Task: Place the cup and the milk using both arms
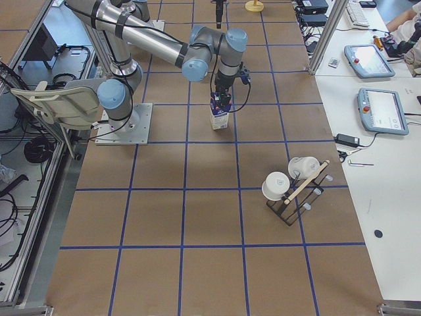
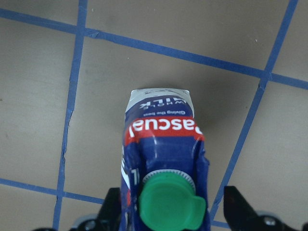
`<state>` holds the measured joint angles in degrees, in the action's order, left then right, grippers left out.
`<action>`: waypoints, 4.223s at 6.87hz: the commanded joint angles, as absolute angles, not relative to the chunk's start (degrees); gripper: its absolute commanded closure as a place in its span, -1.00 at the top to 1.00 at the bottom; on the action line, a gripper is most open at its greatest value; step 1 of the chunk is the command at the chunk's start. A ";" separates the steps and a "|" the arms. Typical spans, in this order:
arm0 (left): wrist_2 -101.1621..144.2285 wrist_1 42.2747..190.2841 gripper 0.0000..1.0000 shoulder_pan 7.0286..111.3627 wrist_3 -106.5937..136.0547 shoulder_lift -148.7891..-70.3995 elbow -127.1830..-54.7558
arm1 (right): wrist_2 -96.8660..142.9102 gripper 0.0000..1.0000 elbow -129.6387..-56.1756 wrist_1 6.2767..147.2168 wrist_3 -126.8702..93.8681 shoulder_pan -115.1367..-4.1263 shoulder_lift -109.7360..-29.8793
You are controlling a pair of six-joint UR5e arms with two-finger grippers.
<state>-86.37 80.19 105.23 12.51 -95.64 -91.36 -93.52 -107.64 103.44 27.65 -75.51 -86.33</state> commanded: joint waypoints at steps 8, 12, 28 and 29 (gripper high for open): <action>-87.98 87.01 1.00 91.32 2.55 -88.07 -90.79 | -86.42 -0.93 -101.09 100.22 14.40 -82.84 -86.66; -87.80 87.01 1.00 90.26 2.20 -88.15 -90.70 | -82.89 -0.96 -100.37 100.72 -7.15 -95.51 -86.66; -87.71 87.01 1.00 90.26 2.20 -87.98 -90.79 | -81.65 -0.90 -108.19 104.15 -14.85 -103.01 -87.71; -87.71 87.10 1.00 90.26 2.20 -87.98 -90.79 | -81.65 -0.89 -108.11 104.24 -14.77 -103.01 -87.71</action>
